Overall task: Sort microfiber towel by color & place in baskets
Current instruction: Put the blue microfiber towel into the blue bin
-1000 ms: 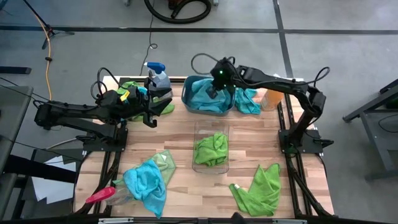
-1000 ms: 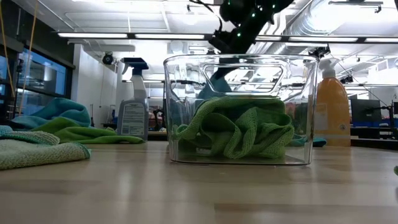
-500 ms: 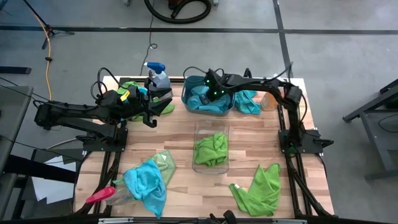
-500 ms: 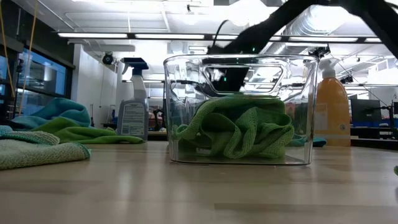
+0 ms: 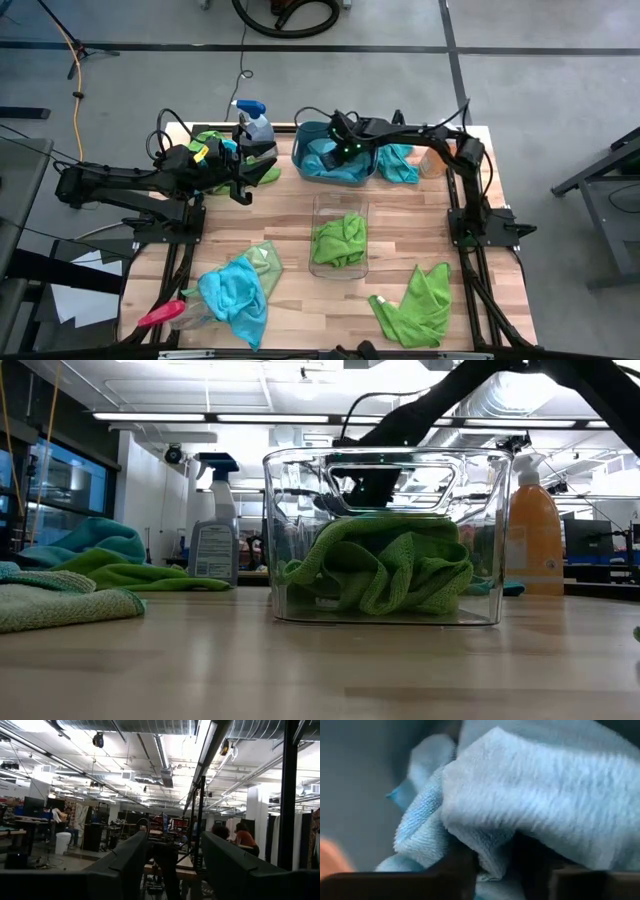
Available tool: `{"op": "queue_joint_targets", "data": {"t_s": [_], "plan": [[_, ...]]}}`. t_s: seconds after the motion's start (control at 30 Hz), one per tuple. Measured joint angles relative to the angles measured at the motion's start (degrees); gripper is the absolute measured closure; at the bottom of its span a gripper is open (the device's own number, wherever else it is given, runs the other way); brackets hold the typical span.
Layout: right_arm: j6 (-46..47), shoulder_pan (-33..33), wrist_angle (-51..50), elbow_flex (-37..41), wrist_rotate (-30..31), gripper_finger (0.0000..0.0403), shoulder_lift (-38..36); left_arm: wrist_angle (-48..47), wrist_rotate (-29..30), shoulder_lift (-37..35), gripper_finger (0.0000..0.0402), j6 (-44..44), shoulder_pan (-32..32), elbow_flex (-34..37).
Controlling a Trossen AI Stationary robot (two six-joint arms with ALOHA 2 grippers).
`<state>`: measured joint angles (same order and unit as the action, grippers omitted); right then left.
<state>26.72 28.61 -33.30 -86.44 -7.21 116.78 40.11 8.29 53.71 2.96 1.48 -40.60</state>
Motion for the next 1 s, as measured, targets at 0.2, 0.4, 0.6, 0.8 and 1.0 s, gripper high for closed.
{"op": "queue_joint_targets", "data": {"t_s": [0.2, 0.4, 0.6, 0.8, 1.0], "plan": [[-6.95, -0.17, -4.79, -4.06, 1.03, 0.0213, -2.79, -0.49, 0.00, 0.00, 0.0225, -0.02, 0.00, 0.00], [-11.06, 0.47, -9.62, -7.18, 4.51, 0.0197, -6.63, -1.59, 0.00, 0.00, 0.0225, -0.04, 0.00, 0.00], [-17.33, 0.29, -13.16, -7.57, 6.87, 0.0196, -12.68, -4.16, 0.02, -0.02, 0.0225, -0.05, 0.00, 0.00], [-20.78, -2.02, -11.25, -1.04, 10.57, 0.0196, -22.87, -7.79, 0.05, -0.02, 0.0225, -0.09, 0.00, 0.00], [-14.12, -5.65, 3.67, 19.59, 8.50, 0.0196, -40.49, -9.60, 2.01, -0.02, 0.0225, -0.17, 0.00, 0.00]]}}
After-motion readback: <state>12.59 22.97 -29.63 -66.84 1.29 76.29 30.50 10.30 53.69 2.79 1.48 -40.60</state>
